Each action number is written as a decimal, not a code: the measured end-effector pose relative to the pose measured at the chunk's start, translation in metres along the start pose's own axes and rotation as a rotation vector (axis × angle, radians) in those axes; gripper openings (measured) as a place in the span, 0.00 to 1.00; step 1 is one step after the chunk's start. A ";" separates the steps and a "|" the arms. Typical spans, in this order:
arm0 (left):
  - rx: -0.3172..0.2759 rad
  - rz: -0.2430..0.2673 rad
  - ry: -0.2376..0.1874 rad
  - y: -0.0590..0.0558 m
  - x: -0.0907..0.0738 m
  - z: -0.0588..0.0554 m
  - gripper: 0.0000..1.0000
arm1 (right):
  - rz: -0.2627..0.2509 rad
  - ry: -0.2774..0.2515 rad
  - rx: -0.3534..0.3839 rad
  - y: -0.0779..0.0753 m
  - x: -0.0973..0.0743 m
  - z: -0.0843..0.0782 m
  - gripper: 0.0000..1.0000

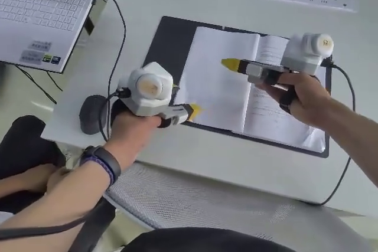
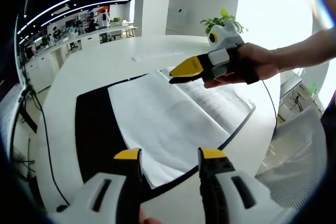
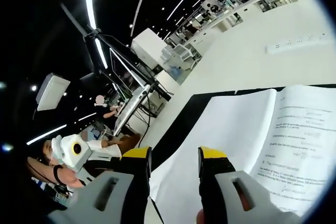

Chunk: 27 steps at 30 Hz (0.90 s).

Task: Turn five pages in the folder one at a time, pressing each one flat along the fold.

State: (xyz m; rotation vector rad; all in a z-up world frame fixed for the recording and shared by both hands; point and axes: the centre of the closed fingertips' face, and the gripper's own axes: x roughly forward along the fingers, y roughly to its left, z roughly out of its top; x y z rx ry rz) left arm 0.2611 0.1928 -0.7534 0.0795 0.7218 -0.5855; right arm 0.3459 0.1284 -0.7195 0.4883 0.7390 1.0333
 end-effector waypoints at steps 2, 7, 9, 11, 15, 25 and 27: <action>-0.006 -0.005 0.020 0.001 0.006 -0.006 0.39 | -0.002 0.001 -0.010 -0.001 -0.004 0.001 0.34; 0.012 0.006 0.070 0.006 0.016 -0.022 0.29 | -0.015 -0.002 -0.027 -0.006 -0.014 0.004 0.34; 0.014 0.025 0.085 0.010 0.019 -0.028 0.25 | -0.021 -0.006 -0.026 -0.010 -0.017 0.004 0.34; 0.002 0.020 0.096 0.011 0.022 -0.033 0.22 | -0.026 -0.008 -0.022 -0.014 -0.020 0.004 0.34; 0.021 0.025 0.133 0.011 0.026 -0.045 0.18 | -0.037 -0.007 -0.012 -0.022 -0.021 0.000 0.34; 0.065 0.045 0.144 0.013 0.029 -0.053 0.17 | -0.029 0.044 -0.015 -0.032 -0.016 -0.020 0.32; 0.059 0.052 0.138 0.014 0.028 -0.052 0.16 | -0.024 0.052 -0.014 -0.032 -0.015 -0.023 0.31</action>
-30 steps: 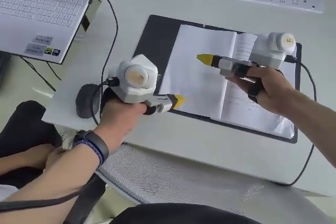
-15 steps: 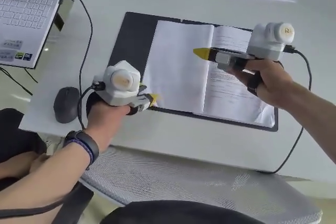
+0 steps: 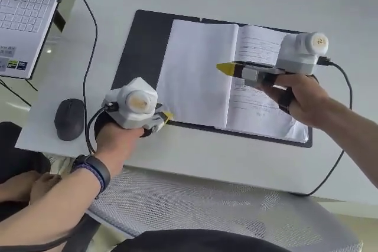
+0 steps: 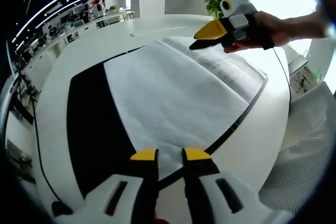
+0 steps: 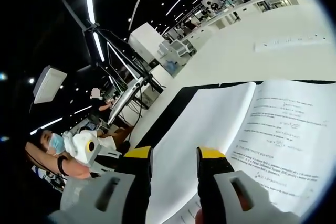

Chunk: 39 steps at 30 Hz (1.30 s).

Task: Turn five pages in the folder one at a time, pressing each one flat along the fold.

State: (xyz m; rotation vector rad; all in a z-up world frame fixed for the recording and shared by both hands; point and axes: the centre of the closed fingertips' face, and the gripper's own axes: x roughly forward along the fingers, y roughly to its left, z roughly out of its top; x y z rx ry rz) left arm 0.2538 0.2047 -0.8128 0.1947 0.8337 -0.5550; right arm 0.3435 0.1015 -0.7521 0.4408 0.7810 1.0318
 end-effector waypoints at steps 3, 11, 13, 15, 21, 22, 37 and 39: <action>0.003 0.005 0.000 0.000 0.000 0.000 0.16 | 0.008 0.015 0.001 -0.002 0.003 -0.005 0.29; 0.011 0.012 0.001 0.000 -0.002 -0.001 0.17 | 0.036 0.023 0.018 -0.009 0.010 -0.011 0.25; 0.012 0.014 0.000 0.000 -0.002 -0.001 0.17 | 0.038 0.021 0.029 -0.015 0.011 -0.012 0.23; 0.010 0.015 -0.003 0.000 -0.003 -0.001 0.17 | 0.045 0.022 0.035 -0.015 0.012 -0.015 0.23; 0.000 0.013 -0.005 0.001 -0.004 -0.002 0.17 | 0.059 0.021 0.047 -0.015 0.012 -0.023 0.18; -0.007 0.011 -0.006 0.001 -0.004 -0.002 0.18 | 0.059 0.018 0.056 -0.016 0.012 -0.023 0.16; -0.042 -0.013 -0.021 -0.003 -0.004 -0.001 0.24 | 0.069 -0.002 0.074 -0.023 0.011 -0.023 0.01; -0.042 -0.011 -0.020 -0.003 -0.004 -0.001 0.23 | 0.067 -0.002 0.074 -0.024 0.012 -0.023 0.00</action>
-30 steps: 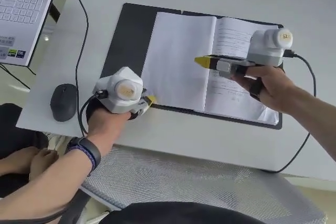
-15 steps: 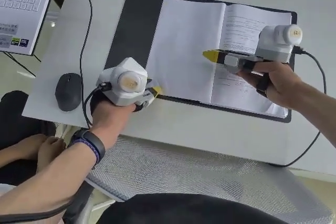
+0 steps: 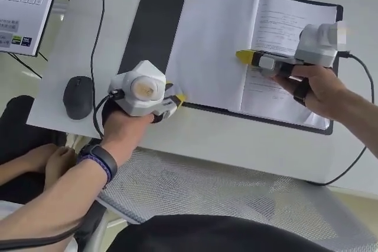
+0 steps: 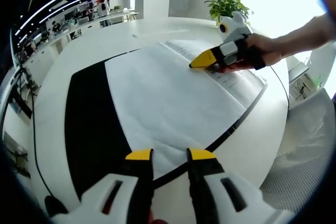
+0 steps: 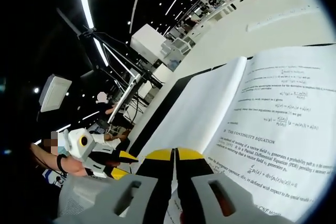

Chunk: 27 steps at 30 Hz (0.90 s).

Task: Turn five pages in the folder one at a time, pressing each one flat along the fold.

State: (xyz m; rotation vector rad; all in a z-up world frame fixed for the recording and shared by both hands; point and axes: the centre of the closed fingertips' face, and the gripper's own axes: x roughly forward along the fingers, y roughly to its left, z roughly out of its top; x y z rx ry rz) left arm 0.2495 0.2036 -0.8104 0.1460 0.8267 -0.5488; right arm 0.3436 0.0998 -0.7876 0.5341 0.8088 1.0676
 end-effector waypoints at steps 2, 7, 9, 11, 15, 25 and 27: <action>-0.001 0.001 0.000 0.000 0.000 0.000 0.23 | 0.004 -0.001 0.006 -0.001 0.000 0.000 0.00; -0.016 -0.001 -0.007 0.000 0.001 0.001 0.24 | 0.025 0.005 0.024 -0.001 0.000 0.000 0.00; -0.016 -0.001 -0.008 0.000 0.000 0.001 0.24 | 0.033 0.010 0.028 -0.001 0.000 0.000 0.00; -0.020 -0.001 -0.009 -0.001 -0.001 0.001 0.24 | 0.034 0.007 0.029 -0.006 0.000 0.005 0.00; -0.023 0.000 -0.009 -0.001 -0.002 0.002 0.24 | 0.033 -0.019 0.047 -0.014 0.003 0.016 0.00; -0.035 0.002 -0.011 -0.001 -0.003 0.003 0.23 | -0.031 -0.147 0.119 -0.063 0.013 0.069 0.00; -0.036 0.003 -0.012 0.000 -0.003 0.003 0.23 | -0.038 -0.168 0.142 -0.071 0.016 0.079 0.00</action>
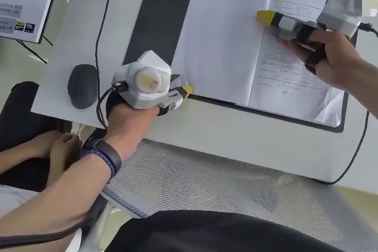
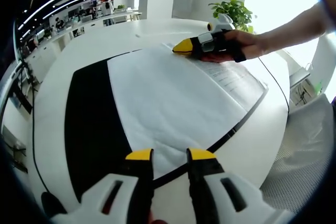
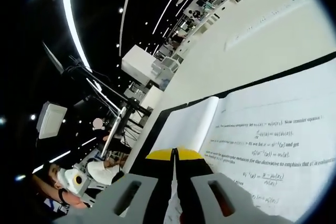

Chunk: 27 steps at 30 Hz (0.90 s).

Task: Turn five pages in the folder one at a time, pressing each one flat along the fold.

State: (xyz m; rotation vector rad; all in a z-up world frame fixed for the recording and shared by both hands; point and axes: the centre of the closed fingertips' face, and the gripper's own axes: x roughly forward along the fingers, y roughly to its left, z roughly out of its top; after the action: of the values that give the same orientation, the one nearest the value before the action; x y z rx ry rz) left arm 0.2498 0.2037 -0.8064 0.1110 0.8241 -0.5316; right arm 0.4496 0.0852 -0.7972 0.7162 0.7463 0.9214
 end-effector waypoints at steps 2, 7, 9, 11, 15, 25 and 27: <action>-0.002 0.000 0.000 0.000 0.000 0.000 0.23 | -0.012 -0.031 0.015 -0.006 0.004 0.010 0.00; -0.007 -0.002 0.001 0.001 0.000 0.000 0.24 | -0.041 -0.171 0.098 -0.026 0.008 0.042 0.00; -0.007 -0.004 0.002 0.001 0.000 -0.001 0.24 | -0.054 -0.191 0.098 -0.031 0.008 0.048 0.00; -0.007 -0.005 0.001 0.001 0.001 -0.001 0.23 | -0.062 -0.217 0.109 -0.034 0.009 0.053 0.00; -0.003 -0.008 0.003 0.001 0.001 -0.001 0.23 | -0.086 -0.277 0.146 -0.041 0.008 0.065 0.00; 0.005 -0.010 0.006 0.001 0.003 -0.001 0.22 | -0.095 -0.273 0.133 -0.045 0.009 0.066 0.00; 0.004 -0.010 0.007 0.001 0.003 -0.001 0.22 | -0.090 -0.260 0.126 -0.046 0.010 0.064 0.00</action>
State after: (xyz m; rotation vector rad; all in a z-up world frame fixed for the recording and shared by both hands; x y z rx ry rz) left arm 0.2512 0.2038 -0.8095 0.1126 0.8311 -0.5426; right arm 0.5252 0.0613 -0.8016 0.8880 0.6037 0.6878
